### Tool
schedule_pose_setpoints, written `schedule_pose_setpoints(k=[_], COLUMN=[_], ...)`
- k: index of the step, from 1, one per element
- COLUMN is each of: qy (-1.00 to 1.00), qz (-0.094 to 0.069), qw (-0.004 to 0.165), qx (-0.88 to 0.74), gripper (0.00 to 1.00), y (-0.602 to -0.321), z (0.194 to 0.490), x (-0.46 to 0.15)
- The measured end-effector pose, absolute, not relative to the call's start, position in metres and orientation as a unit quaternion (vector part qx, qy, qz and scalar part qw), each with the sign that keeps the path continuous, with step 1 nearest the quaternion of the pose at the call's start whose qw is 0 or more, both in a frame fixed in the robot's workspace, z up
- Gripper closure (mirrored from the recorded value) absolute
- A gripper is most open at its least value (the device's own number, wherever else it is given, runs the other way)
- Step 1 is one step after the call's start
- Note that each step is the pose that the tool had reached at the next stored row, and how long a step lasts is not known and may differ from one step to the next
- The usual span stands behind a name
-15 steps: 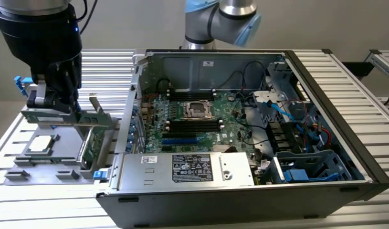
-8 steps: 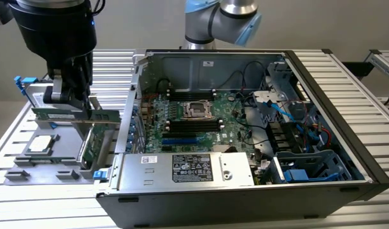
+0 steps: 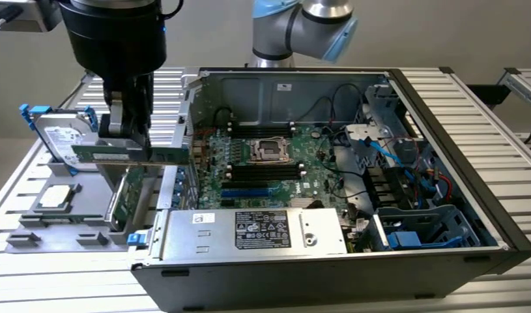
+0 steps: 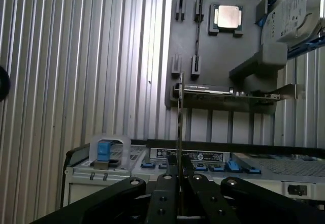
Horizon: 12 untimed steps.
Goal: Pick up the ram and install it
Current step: 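Pick up the ram and move it above insertion slot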
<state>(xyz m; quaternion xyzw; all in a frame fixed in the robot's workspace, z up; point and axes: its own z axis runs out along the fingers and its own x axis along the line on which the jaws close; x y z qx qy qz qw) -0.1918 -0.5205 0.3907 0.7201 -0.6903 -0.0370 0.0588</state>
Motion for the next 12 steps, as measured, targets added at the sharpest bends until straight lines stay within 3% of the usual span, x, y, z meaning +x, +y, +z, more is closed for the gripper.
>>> schedule_pose_setpoints(k=[12], qy=[-0.690], qz=[-0.037], qw=[0.059], qx=[0.720], gripper=[0.86], y=[-0.508], z=[0.391], x=[-0.142])
